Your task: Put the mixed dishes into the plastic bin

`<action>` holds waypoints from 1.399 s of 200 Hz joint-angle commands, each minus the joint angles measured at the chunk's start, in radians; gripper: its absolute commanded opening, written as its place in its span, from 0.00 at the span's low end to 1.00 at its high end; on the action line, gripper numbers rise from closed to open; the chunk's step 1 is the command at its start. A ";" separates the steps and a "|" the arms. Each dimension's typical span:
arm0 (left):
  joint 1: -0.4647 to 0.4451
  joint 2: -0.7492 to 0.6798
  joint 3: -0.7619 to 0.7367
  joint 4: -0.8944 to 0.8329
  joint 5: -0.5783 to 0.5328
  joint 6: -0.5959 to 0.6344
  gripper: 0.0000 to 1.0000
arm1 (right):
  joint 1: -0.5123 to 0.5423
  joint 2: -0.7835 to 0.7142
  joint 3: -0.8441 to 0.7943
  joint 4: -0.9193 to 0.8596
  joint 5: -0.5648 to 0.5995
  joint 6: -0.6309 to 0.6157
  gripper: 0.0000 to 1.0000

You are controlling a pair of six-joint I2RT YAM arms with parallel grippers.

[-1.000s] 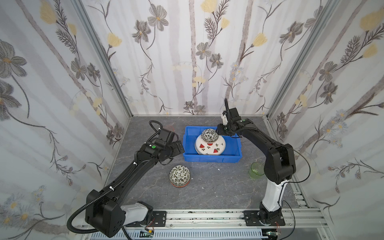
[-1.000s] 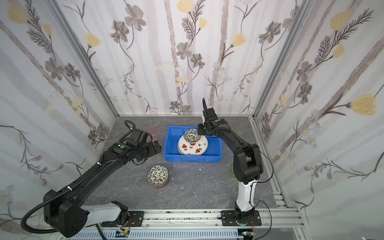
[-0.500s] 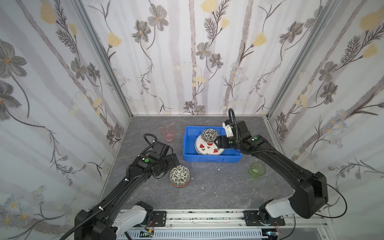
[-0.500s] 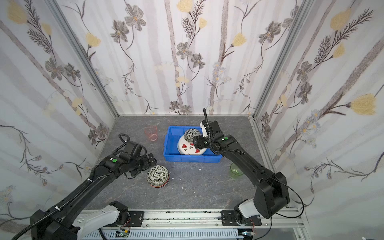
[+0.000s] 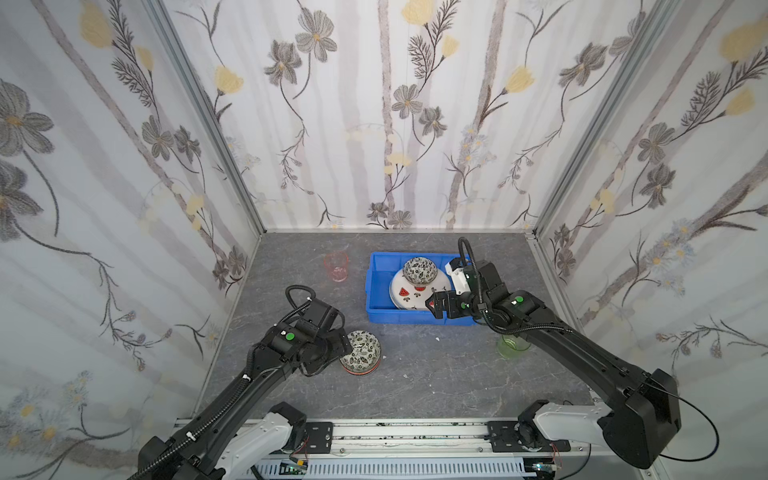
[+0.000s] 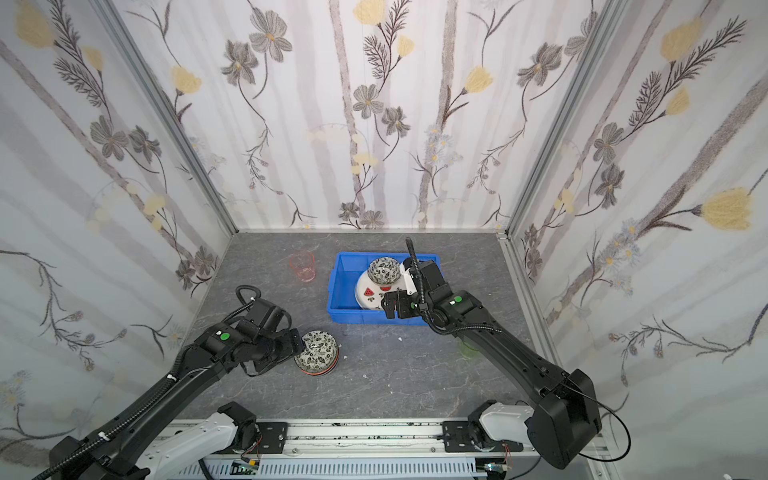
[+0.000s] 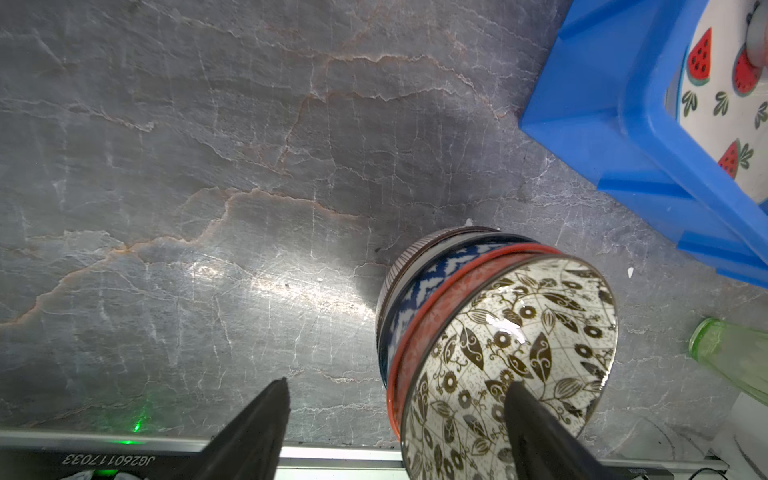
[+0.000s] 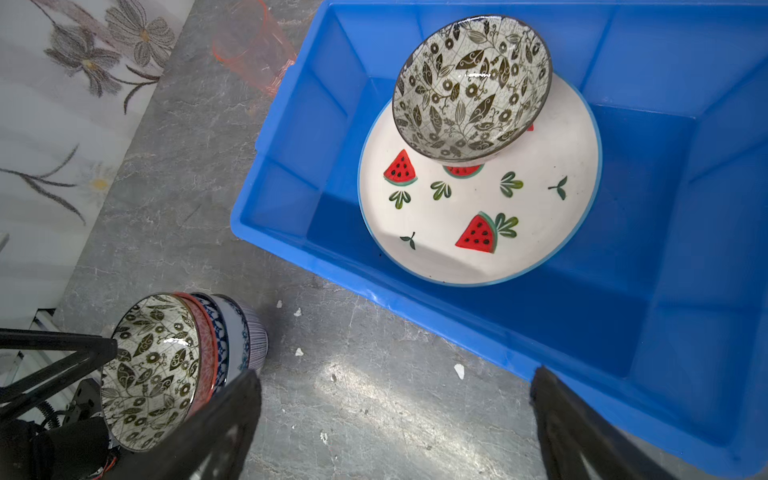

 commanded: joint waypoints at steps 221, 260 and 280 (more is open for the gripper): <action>-0.075 0.114 0.053 -0.045 -0.075 -0.031 0.19 | 0.000 0.070 -0.015 0.071 0.005 -0.005 1.00; -0.077 0.125 0.061 -0.045 -0.079 -0.028 0.14 | -0.001 0.072 -0.014 0.071 0.006 -0.006 1.00; -0.080 0.125 0.060 -0.045 -0.078 -0.028 0.11 | 0.000 0.074 -0.013 0.070 0.006 -0.006 1.00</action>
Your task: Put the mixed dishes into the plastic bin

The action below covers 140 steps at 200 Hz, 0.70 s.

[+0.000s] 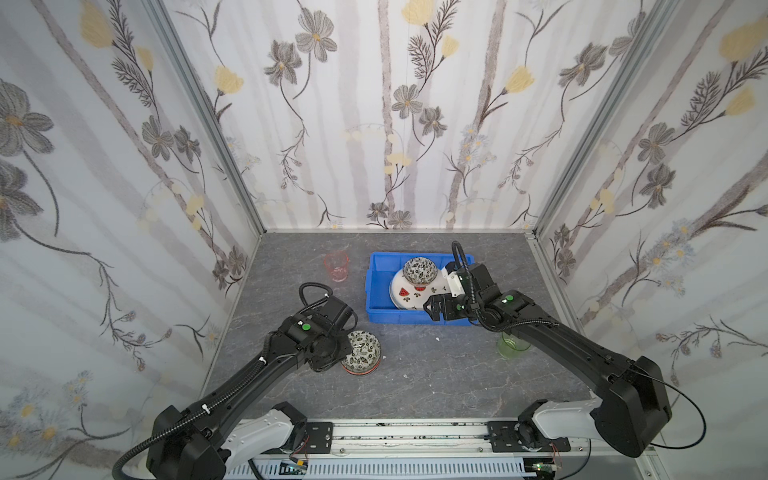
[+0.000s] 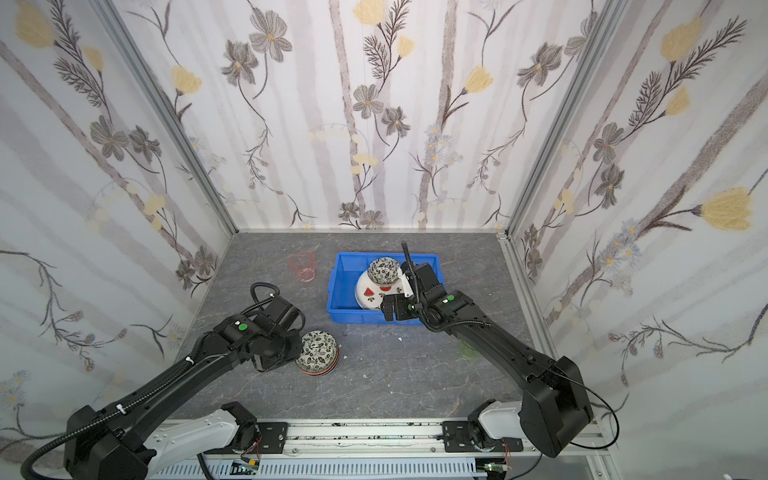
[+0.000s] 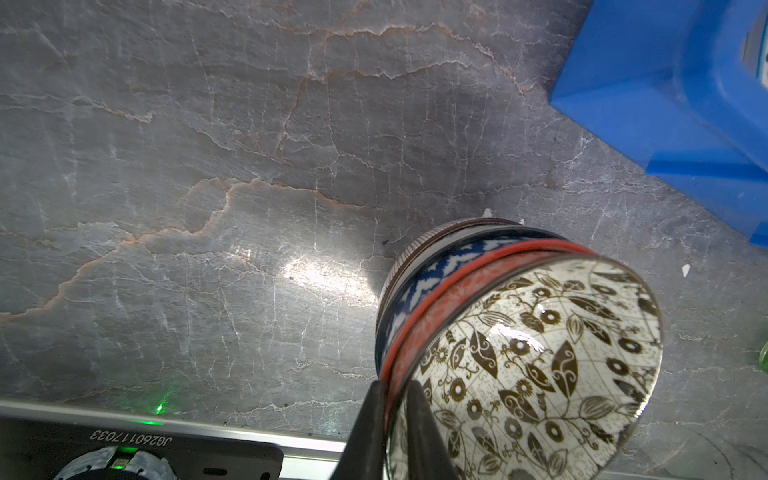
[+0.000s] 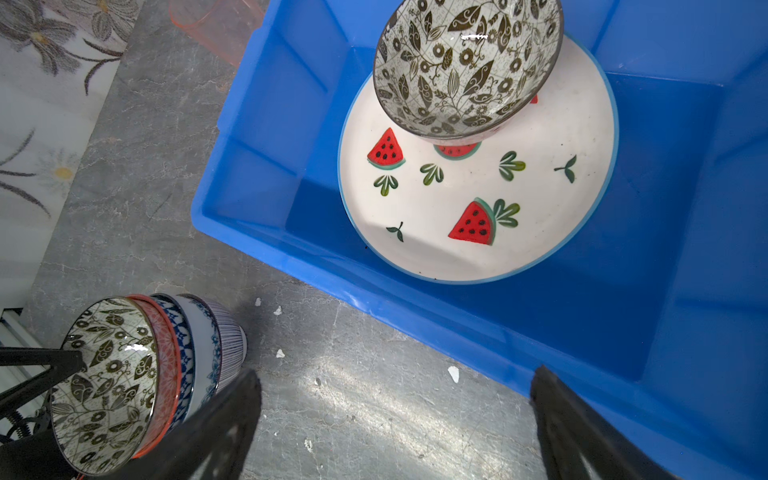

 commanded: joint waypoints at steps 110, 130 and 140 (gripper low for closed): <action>-0.009 0.002 0.001 -0.016 -0.028 0.001 0.06 | 0.000 0.000 0.015 0.026 -0.013 -0.005 1.00; -0.010 -0.009 0.006 -0.016 -0.030 0.001 0.02 | 0.001 0.001 0.025 0.019 -0.032 -0.005 1.00; -0.010 -0.013 0.011 -0.016 -0.033 -0.001 0.00 | 0.001 0.012 0.037 0.005 -0.045 0.002 1.00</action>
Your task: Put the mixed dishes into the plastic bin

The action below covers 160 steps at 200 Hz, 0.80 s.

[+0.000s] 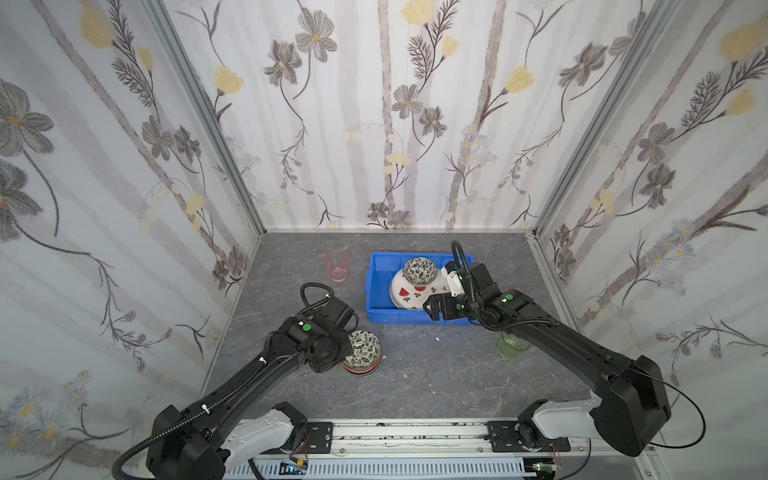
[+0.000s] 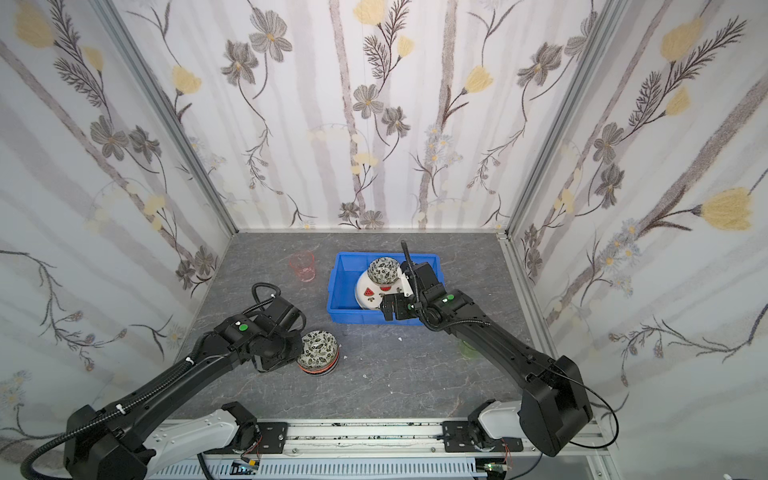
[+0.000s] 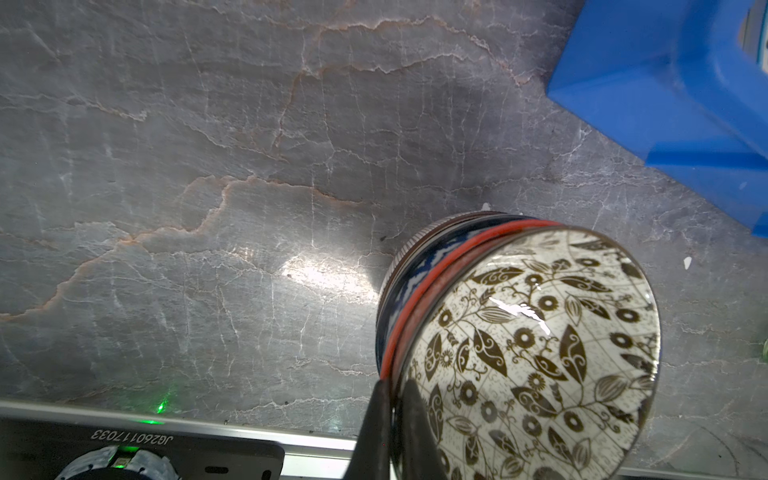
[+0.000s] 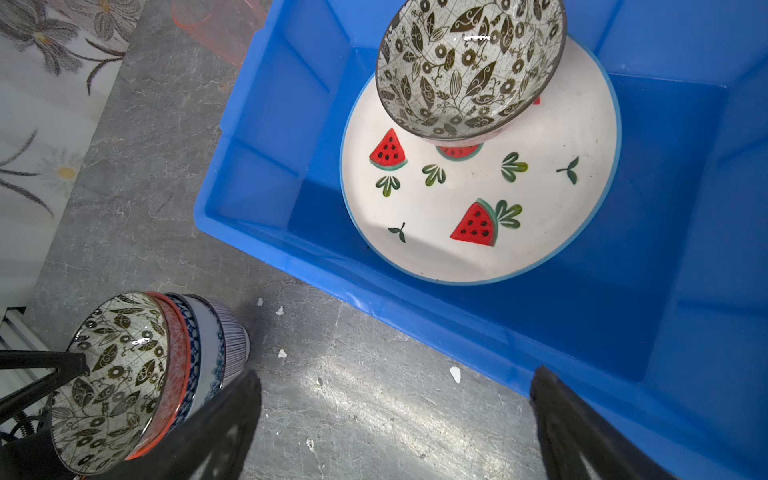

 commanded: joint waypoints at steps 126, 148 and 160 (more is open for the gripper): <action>-0.004 -0.050 0.081 -0.018 -0.038 0.009 0.00 | 0.075 0.021 0.112 -0.067 -0.090 0.024 0.95; -0.003 -0.052 0.099 -0.019 -0.032 0.011 0.00 | 0.106 0.032 0.135 -0.082 -0.088 0.012 0.91; -0.006 -0.053 0.112 -0.021 -0.035 0.009 0.00 | 0.126 0.042 0.151 -0.093 -0.085 0.007 0.89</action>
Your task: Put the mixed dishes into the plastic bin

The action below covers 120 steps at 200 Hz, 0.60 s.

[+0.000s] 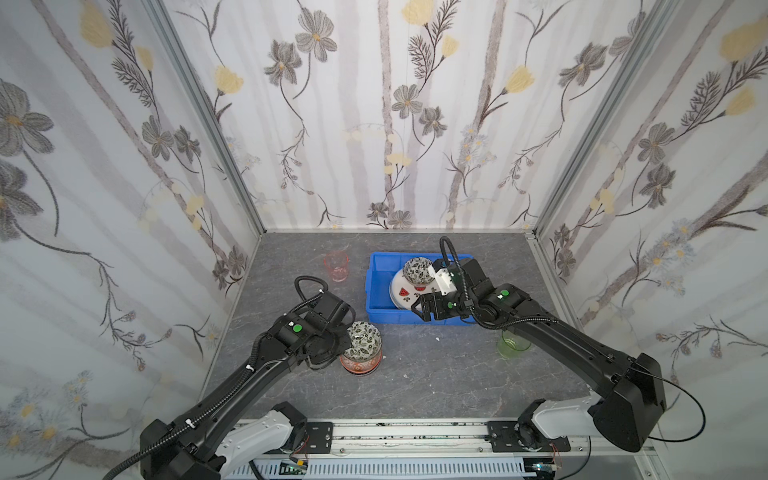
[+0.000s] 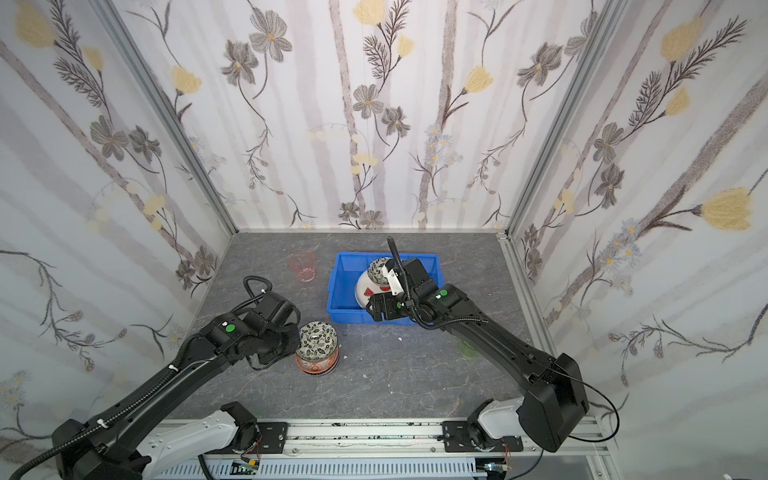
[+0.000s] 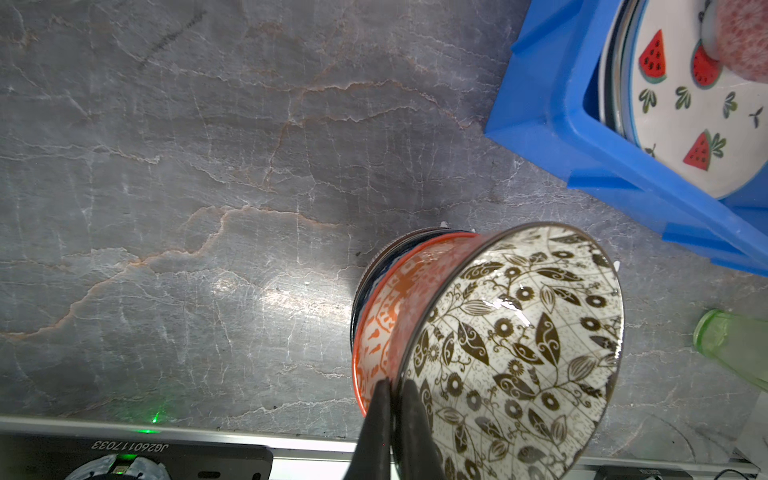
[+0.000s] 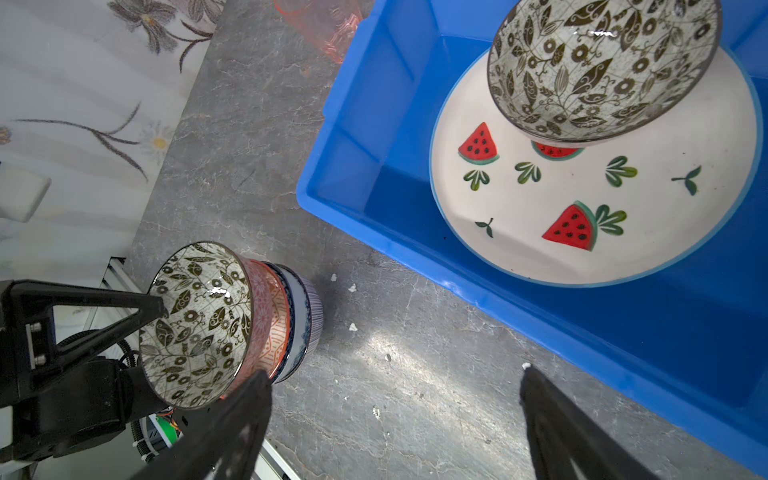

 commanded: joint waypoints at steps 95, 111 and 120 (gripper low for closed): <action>-0.047 0.038 0.128 0.004 -0.037 -0.012 0.00 | 0.206 0.145 0.196 -0.112 0.095 -0.033 0.81; -0.059 0.053 0.145 0.005 -0.048 -0.017 0.00 | 0.217 0.165 0.217 -0.122 0.104 -0.034 0.80; -0.066 0.062 0.152 0.006 -0.053 -0.019 0.00 | 0.222 0.174 0.226 -0.125 0.105 -0.034 0.78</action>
